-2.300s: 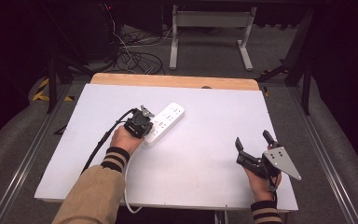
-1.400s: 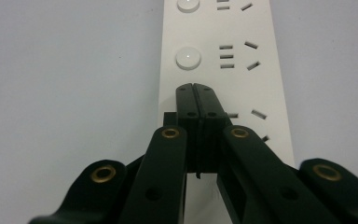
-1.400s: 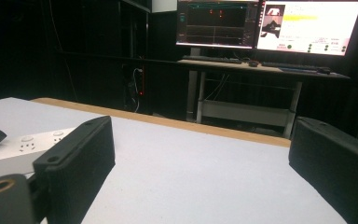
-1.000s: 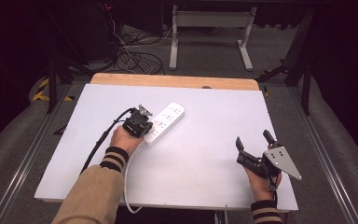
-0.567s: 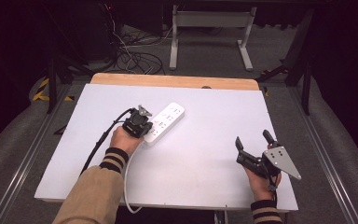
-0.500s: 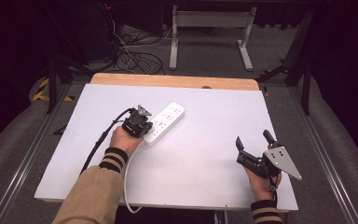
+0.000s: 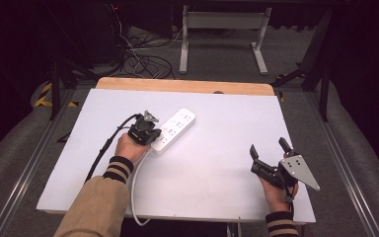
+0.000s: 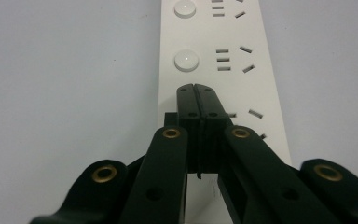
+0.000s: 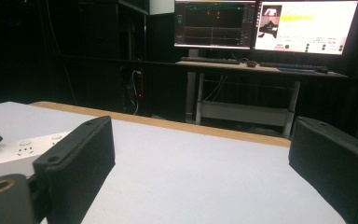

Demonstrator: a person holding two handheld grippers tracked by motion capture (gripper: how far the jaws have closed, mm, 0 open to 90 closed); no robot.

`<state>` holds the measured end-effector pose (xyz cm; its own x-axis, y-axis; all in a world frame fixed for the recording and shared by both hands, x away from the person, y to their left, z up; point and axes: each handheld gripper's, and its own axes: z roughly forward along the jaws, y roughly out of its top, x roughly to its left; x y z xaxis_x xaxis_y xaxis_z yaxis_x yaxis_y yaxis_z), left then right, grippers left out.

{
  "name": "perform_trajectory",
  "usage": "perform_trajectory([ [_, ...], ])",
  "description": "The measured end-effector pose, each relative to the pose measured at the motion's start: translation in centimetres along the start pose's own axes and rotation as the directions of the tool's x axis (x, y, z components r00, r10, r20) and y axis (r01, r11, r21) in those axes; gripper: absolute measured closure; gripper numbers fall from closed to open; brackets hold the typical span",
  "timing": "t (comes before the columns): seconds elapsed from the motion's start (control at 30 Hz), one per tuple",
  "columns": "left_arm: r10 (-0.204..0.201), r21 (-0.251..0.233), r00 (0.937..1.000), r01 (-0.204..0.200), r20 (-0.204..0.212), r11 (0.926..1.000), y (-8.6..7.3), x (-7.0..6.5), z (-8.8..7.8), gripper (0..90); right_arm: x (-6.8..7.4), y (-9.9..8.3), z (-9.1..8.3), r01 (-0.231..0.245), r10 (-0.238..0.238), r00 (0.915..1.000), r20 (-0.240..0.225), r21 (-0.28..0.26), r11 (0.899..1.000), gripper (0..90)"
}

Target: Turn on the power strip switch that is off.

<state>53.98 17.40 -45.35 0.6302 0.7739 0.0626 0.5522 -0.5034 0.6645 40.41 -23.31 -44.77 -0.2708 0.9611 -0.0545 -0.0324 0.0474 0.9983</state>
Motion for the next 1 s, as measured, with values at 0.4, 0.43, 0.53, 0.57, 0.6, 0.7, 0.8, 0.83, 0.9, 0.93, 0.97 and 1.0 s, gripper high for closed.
perform_trajectory([
  [0.4,-0.037,-0.072,0.9991,0.035,-0.021,0.9968,-1.3,1.0,-0.3,90.0,-0.3,-0.1,0.0,-0.016,0.016,0.9998,0.009,-0.004,1.0,7.3],
  [0.43,-0.042,-0.089,0.999,0.041,-0.014,0.9952,-1.6,1.0,-0.3,90.0,-0.3,-0.1,0.0,-0.016,0.016,0.9998,0.009,-0.004,1.0,7.3],
  [0.53,-0.046,-0.128,0.9989,0.044,-0.011,0.9907,-2.1,1.0,-0.2,90.0,-0.2,0.0,0.0,-0.017,0.017,0.9998,0.005,-0.005,1.0,7.4],
  [0.57,-0.045,-0.17,0.999,0.044,-0.005,0.9845,-2.4,1.0,-0.3,90.0,-0.1,-0.1,0.1,-0.012,0.012,0.9999,0.005,-0.005,1.0,7.3],
  [0.6,-0.05,-0.19,0.9987,0.047,-0.009,0.9806,-2.5,1.1,-0.5,90.0,-0.1,-0.1,0.1,-0.013,0.013,0.9999,0.006,-0.003,1.0,7.4],
  [0.7,-0.061,-0.251,0.9981,0.059,-0.001,0.9661,-2.7,1.0,-0.9,90.0,-0.1,-0.1,0.1,-0.013,0.013,0.9999,0.006,-0.005,1.0,7.4],
  [0.8,-0.09,-0.367,0.9956,0.074,-0.026,0.9273,-3.1,0.7,-1.9,90.0,-0.2,0.0,0.0,-0.018,0.018,0.9998,0.009,-0.006,1.0,7.4],
  [0.83,-0.119,-0.463,0.9917,0.084,-0.048,0.8823,-3.7,0.5,-2.9,90.0,-0.3,0.0,0.0,-0.017,0.017,0.9998,0.01,-0.013,1.0,7.4],
  [0.9,-0.134,-0.5,0.9889,0.084,-0.064,0.862,-4.1,0.5,-3.4,90.0,-0.4,0.1,-0.1,-0.019,0.019,0.9997,0.013,-0.014,1.0,7.4],
  [0.93,-0.15,-0.536,0.9859,0.087,-0.075,0.8397,-4.4,0.5,-3.9,90.0,-0.4,0.1,-0.1,-0.019,0.019,0.9997,0.013,-0.014,1.0,7.4],
  [0.97,-0.158,-0.564,0.9835,0.081,-0.088,0.8216,-4.8,0.5,-4.5,90.0,-0.3,0.1,-0.1,-0.018,0.018,0.9997,0.013,-0.016,1.0,7.4],
  [1.0,-0.168,-0.589,0.9808,0.079,-0.099,0.8045,-5.1,0.4,-5.0,90.0,-0.3,0.1,-0.1,-0.015,0.015,0.9998,0.012,-0.017,1.0,7.3],
])
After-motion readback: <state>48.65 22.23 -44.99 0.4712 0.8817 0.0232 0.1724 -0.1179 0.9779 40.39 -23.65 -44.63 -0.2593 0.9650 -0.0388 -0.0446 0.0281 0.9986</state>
